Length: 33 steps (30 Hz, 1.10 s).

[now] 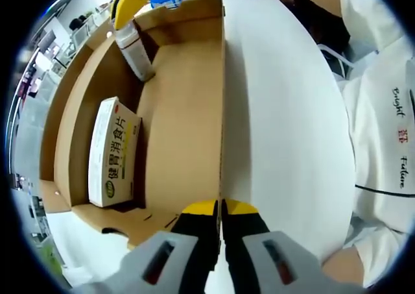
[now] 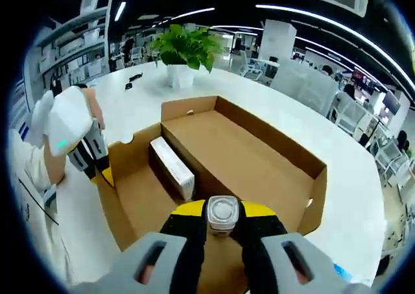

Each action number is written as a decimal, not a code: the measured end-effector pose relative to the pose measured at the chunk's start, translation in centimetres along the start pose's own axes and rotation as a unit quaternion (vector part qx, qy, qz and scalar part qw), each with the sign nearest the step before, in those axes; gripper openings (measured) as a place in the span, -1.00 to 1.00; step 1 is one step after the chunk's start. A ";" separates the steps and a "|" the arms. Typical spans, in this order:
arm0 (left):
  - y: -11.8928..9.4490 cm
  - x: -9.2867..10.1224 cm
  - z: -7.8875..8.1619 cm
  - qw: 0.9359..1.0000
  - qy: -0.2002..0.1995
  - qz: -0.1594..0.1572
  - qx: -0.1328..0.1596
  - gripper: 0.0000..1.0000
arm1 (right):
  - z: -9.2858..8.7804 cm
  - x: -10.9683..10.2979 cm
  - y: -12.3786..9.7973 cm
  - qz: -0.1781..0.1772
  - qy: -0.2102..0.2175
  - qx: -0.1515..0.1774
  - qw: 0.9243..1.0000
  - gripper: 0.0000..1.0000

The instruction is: Operate the shoe box by opening the lid, removing the specified soft item, and placing it in the target area until the item is outside and the box remains undamaged.

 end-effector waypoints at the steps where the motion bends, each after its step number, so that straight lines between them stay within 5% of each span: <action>1: 0.0 0.0 0.0 1.000 0.000 0.000 0.000 -0.96 | -0.2 0.0 0.1 -0.003 0.005 0.017 1.000 -0.64; 4: 0.0 0.0 0.0 1.000 0.000 0.000 -0.001 -0.96 | -0.7 0.0 0.5 -0.018 0.017 0.076 0.997 -0.64; 13: 0.0 0.0 0.0 1.000 -0.002 0.000 -0.001 -0.97 | -1.2 -0.2 1.5 -0.050 0.050 0.154 0.986 -0.63; 27: 0.1 0.0 0.0 1.000 -0.002 0.000 -0.002 -0.96 | -1.9 -0.6 1.2 -0.114 0.098 0.182 0.972 -0.62; 33: 0.1 0.0 0.0 1.000 -0.003 0.000 -0.004 -0.96 | -2.4 -0.7 1.1 -0.107 0.125 0.177 0.970 -0.62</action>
Point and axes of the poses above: the point that each gripper's makers call its tool centre point, and the gripper's own axes: y roughly forward along the fingers, x roughly to its right, z roughly out of its top, the point moved 8 cm from there along -y, roughly backward along the fingers, and after that the axes turned 10 degrees about y, right-handed, at the moved point
